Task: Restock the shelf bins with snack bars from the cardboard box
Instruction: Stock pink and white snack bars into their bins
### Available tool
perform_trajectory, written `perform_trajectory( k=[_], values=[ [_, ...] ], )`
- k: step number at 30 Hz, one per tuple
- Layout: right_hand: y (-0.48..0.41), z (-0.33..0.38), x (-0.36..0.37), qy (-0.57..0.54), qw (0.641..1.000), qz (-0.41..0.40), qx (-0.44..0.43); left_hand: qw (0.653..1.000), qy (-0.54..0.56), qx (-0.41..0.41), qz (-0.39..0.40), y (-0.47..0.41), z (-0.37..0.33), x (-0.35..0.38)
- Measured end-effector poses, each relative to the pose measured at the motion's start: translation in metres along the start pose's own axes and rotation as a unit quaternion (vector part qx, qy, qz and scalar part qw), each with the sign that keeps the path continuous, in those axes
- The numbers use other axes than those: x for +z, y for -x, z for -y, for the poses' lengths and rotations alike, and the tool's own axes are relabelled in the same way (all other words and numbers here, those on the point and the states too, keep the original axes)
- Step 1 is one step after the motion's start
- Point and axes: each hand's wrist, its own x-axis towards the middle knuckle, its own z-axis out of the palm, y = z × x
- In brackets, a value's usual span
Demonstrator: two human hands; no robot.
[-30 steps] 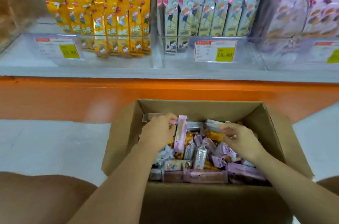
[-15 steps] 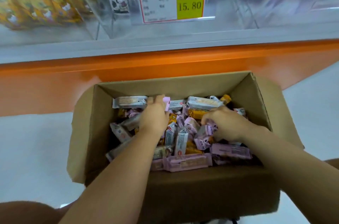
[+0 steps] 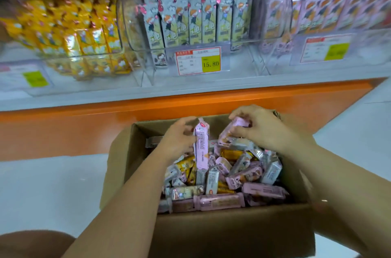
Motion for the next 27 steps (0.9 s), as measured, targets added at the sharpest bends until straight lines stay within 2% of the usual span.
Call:
perform_trajectory(
  k=[4,7,11,17,21,27],
  values=[
    [0.014,0.033,-0.026,-0.072,0.992,-0.099,-0.004,0.997,0.031,0.070,-0.003,0.023,-0.040,0.000],
    [0.031,0.048,-0.038,-0.157,0.979,-0.132,0.014,0.991,0.079,0.104,-0.016,0.043,-0.067,0.001],
    [0.050,0.061,-0.043,-0.398,0.909,-0.100,0.069,0.982,0.124,0.137,-0.033,0.069,-0.094,0.001],
    [0.056,0.079,-0.052,-0.374,0.925,-0.053,0.035,0.959,0.206,0.188,-0.043,0.102,-0.128,-0.004],
    [0.063,0.089,-0.057,-0.346,0.937,-0.042,-0.023,0.958,0.180,0.217,-0.059,0.112,-0.146,-0.005],
    [0.062,0.103,-0.083,-0.332,0.938,-0.069,-0.067,0.955,0.146,0.243,-0.087,0.112,-0.176,0.006]
  ],
)
